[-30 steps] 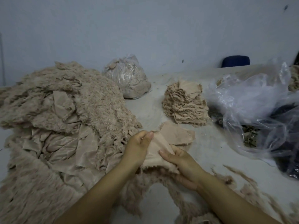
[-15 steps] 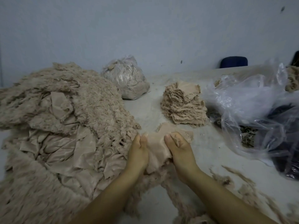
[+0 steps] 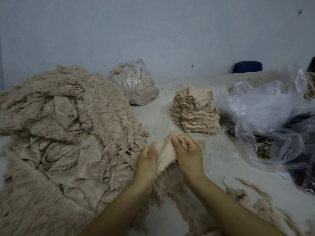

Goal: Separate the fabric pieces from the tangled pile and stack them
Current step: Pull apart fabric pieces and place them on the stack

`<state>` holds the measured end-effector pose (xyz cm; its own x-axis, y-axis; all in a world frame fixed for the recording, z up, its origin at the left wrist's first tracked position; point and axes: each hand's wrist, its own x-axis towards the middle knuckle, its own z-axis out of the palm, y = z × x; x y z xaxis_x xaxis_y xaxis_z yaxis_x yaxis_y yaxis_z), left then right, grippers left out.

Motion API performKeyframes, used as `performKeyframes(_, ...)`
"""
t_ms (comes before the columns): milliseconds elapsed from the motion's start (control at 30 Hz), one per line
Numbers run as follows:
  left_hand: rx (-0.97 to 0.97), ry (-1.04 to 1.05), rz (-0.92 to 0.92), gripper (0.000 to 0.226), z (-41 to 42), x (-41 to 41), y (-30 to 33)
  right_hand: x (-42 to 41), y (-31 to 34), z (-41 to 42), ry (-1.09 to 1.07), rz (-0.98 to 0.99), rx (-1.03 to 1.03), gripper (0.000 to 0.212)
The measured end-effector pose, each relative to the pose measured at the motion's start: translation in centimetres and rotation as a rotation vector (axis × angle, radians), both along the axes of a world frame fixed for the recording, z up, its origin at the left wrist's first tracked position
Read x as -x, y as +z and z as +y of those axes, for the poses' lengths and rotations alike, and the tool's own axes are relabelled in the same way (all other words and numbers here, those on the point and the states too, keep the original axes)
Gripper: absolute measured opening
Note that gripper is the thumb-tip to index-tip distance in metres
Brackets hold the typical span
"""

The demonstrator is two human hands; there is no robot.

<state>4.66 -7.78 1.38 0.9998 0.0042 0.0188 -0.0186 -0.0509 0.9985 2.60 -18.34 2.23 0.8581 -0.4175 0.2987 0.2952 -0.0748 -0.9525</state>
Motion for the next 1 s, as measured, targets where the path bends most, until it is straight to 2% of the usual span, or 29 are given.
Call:
performKeyframes(133, -0.201, -0.080, -0.166, 0.020, 1.1, -0.5, 0.3, -0.4, -0.8, -1.0, -0.002, 0.074, -0.003, 0.033)
performKeyframes(233, -0.328, -0.105, -0.235, 0.026, 2.2, -0.4, -0.4, -0.7, -0.1, -2.8, -0.125, 0.108, -0.053, 0.036)
performKeyframes(300, -0.343, -0.123, -0.251, 0.033, 3.5, -0.5, -1.4, -1.0, 1.0, -5.0, -0.196, 0.094, -0.068, 0.031)
performKeyframes(333, -0.340, -0.133, -0.244, 0.036, 4.2, -0.5, -1.7, -0.9, 1.7, -5.7, -0.175, 0.105, -0.002, 0.026)
performKeyframes(433, -0.308, -0.170, -0.218, 0.049, 4.8, -0.8, -1.2, -0.3, 2.6, -4.8, -0.006, 0.196, 0.257, 0.031)
performKeyframes(533, -0.264, -0.215, -0.281, 0.053, 3.4, -1.0, 0.5, 0.2, 3.0, -2.2, 0.239, 0.220, 0.362, 0.031)
performKeyframes(567, -0.245, -0.226, -0.301, 0.053, 2.7, -1.1, 1.1, 0.2, 3.1, -1.5, 0.328, 0.222, 0.375, 0.033)
performKeyframes(633, -0.188, -0.252, -0.331, 0.048, 1.8, -1.3, 2.0, 0.0, 3.4, -0.9, 0.402, 0.202, 0.236, 0.034)
performKeyframes(700, -0.105, -0.235, -0.307, 0.053, 1.7, -1.5, 2.1, -0.1, 3.7, -1.3, 0.334, 0.179, 0.034, 0.029)
performKeyframes(767, -0.041, -0.181, -0.236, 0.053, 2.5, -1.7, 1.5, -0.3, 3.9, -2.4, 0.239, 0.176, -0.070, 0.020)
performKeyframes(900, 0.036, -0.121, -0.045, 0.050, 4.2, -2.1, 0.2, -0.6, 3.9, -4.9, 0.132, 0.219, -0.173, 0.017)
performKeyframes(967, 0.078, -0.097, 0.024, 0.046, 4.4, -2.0, 0.4, -0.8, 3.9, -5.1, 0.134, 0.216, -0.136, 0.024)
performKeyframes(1000, 0.131, -0.144, 0.118, 0.049, 4.1, -1.8, 0.8, -0.9, 4.0, -4.7, 0.140, 0.202, -0.107, 0.024)
